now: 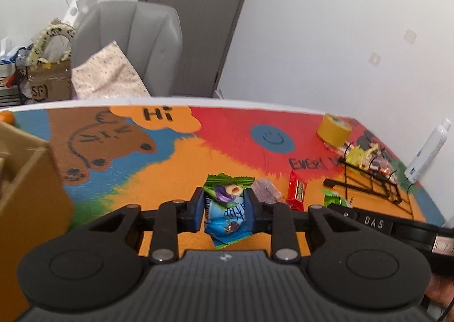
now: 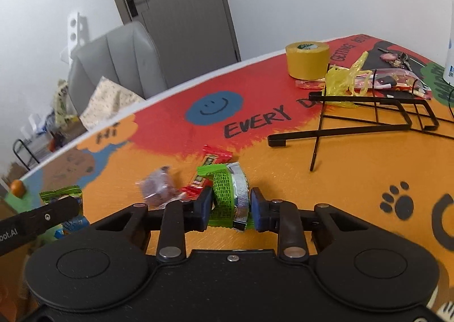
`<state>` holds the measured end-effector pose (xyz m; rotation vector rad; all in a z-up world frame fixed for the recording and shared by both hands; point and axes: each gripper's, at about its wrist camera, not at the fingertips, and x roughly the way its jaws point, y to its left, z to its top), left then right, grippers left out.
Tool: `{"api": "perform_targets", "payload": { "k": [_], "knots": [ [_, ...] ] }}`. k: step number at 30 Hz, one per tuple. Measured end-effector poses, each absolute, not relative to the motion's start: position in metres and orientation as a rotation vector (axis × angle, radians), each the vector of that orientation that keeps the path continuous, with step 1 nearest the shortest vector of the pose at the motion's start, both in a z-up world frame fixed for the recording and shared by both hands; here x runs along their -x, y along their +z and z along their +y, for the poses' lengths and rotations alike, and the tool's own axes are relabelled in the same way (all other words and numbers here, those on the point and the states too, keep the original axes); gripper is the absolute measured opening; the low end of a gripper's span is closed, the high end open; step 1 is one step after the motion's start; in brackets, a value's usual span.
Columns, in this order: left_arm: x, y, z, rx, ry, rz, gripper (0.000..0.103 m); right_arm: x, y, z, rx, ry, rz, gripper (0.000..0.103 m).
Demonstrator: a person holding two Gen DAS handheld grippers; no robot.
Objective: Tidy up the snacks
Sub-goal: 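Close the left tool on the blue candy while the right tool grips the green snack, then carry the blue candy and green snack over the cardboard box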
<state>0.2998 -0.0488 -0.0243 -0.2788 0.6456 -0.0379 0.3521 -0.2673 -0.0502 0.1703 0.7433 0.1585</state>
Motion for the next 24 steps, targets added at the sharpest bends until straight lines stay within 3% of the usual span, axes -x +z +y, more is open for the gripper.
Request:
{"api": "perform_targets", "payload": {
  "k": [24],
  "knots": [
    [-0.198,0.027,0.022,0.3,0.039,0.506,0.028,-0.274,-0.001,-0.206,-0.189,0.324,0.612,0.026]
  ]
}}
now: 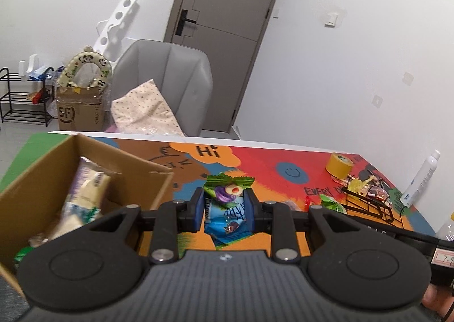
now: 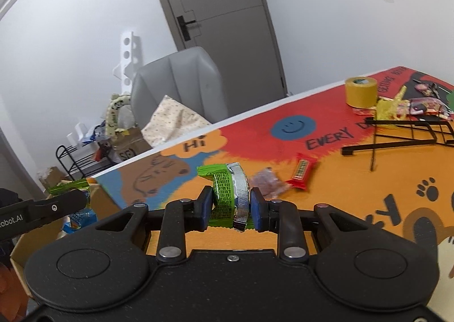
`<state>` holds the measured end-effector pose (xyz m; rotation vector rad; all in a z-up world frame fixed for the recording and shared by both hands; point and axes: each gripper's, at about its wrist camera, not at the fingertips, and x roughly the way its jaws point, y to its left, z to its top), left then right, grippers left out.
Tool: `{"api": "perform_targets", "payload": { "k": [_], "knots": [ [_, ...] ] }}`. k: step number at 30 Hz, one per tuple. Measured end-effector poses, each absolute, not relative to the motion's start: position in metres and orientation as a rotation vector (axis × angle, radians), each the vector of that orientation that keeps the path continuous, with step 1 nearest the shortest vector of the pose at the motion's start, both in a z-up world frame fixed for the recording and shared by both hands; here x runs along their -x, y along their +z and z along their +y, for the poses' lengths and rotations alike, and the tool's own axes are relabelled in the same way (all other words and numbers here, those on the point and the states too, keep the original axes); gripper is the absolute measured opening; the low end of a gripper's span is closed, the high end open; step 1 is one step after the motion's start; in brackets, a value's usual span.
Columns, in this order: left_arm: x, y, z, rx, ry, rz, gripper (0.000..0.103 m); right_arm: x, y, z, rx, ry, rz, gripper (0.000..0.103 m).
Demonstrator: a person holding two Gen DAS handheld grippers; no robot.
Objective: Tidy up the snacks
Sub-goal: 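Carry the blue candy and green snack over the cardboard box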
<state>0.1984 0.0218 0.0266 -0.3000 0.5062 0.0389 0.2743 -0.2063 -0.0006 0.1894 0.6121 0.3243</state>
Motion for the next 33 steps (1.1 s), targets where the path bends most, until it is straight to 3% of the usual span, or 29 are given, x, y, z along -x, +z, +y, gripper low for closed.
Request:
{"api": "perform_targets", "payload": {
  "k": [33],
  "knots": [
    [-0.136,0.03,0.147,0.39,0.237,0.451,0.028,-0.222,0.031,-0.078,-0.075,0.557,0.565,0.026]
  ]
}}
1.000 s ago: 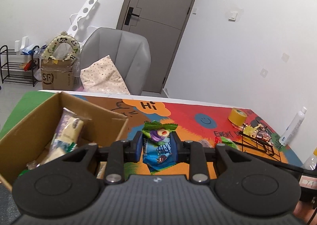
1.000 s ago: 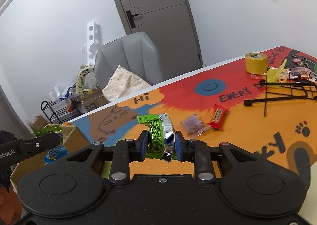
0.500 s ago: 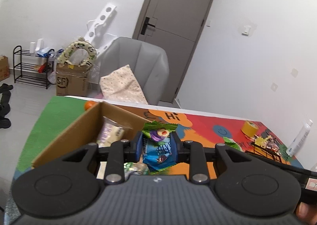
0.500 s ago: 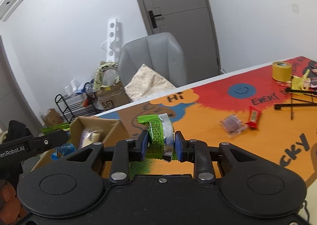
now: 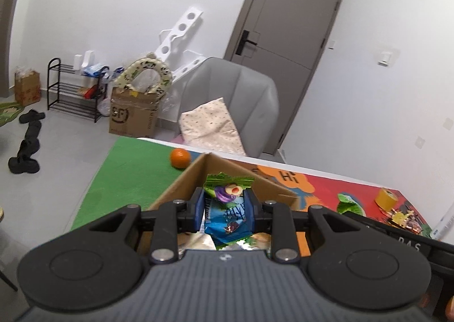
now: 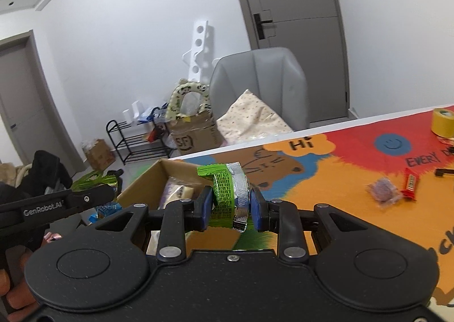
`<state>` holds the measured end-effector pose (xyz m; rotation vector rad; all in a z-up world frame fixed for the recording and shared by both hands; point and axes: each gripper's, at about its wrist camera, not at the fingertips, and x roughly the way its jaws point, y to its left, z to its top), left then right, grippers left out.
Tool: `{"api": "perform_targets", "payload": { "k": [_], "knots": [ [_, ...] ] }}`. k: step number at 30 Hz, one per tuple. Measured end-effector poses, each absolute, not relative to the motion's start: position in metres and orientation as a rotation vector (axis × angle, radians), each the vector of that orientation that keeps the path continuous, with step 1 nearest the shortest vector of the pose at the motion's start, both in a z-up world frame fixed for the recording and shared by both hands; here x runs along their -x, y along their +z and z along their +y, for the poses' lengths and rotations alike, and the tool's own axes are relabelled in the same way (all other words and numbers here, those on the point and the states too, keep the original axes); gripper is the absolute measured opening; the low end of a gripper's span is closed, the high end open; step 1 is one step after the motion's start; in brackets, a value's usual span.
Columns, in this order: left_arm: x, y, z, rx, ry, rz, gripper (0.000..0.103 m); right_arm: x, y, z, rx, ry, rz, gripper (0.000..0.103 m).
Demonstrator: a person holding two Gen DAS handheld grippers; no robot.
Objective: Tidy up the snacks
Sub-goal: 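Carry the blue candy and green snack over the cardboard box, then open both tools to drop the candy and snack into the box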
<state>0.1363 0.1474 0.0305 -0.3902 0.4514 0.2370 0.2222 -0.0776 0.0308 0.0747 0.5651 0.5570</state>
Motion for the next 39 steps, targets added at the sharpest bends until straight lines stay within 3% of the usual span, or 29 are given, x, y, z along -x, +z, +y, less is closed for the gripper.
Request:
{"api": "perform_targets", "payload": {
  "k": [12,26,30,36,39],
  "knots": [
    [-0.154,0.013,0.176,0.422,0.265,0.483,0.028,-0.226,0.027,-0.039,-0.022,0.59,0.589,0.027],
    [-0.142,0.014,0.184,0.45,0.277,0.487,0.04,-0.241,0.024,-0.013,-0.04,0.618,0.627,0.028],
    [-0.141,0.015,0.182,0.446,0.279,0.488,0.048,-0.246,0.025,-0.012,-0.068,0.6,0.626,0.049],
    [-0.144,0.016,0.17,0.405,0.28,0.489,0.078,-0.245,0.019,-0.029,-0.086,0.575,0.634,0.055],
    [-0.146,0.017,0.159,0.386,0.267,0.483,0.084,-0.243,0.018,-0.039,-0.086,0.55,0.626,0.064]
  ]
}}
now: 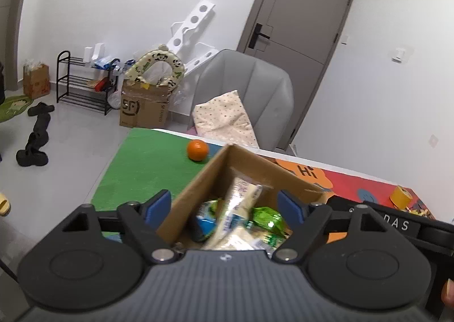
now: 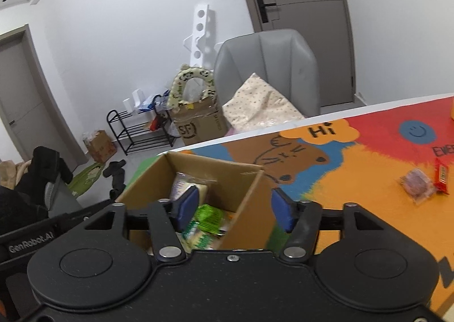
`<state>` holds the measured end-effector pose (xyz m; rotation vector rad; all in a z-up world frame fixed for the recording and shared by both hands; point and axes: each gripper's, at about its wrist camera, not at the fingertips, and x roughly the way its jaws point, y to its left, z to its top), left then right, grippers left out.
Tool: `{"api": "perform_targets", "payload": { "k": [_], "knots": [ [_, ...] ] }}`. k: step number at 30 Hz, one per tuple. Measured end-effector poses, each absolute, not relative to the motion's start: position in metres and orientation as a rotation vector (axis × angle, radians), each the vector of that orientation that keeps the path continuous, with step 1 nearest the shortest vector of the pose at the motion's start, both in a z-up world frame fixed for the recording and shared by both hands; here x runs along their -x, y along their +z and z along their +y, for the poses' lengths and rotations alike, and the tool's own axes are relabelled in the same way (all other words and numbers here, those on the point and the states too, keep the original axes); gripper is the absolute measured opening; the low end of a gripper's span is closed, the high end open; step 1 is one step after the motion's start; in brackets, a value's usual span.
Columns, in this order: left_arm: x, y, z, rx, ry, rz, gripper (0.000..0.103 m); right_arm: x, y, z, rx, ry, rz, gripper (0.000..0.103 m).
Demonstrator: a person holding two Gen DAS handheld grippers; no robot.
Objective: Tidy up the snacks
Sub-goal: 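Open both tools to drop the candy and snack into the box, then move both open tools back to the brown cake and red candy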
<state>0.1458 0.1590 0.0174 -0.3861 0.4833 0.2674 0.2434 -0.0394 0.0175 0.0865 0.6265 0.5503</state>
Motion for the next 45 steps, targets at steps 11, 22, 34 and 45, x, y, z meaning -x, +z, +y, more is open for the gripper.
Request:
{"api": "perform_targets", "payload": {
  "k": [11,22,34,45],
  "knots": [
    [-0.165,0.019,0.109,0.349,0.217,0.502,0.092,-0.25,0.009,-0.101,-0.149,0.45,0.618,0.085],
    [-0.189,0.017,0.049,0.277,0.166,0.54,0.092,-0.259,0.001,-0.162,-0.207,0.414,0.627,0.095],
    [-0.218,0.014,-0.011,0.208,0.105,0.544,0.092,-0.266,-0.007,-0.223,-0.223,0.382,0.61,0.103],
    [-0.245,0.005,-0.048,0.185,0.054,0.573,0.092,-0.285,-0.027,-0.273,-0.294,0.299,0.643,0.096]
  ]
}}
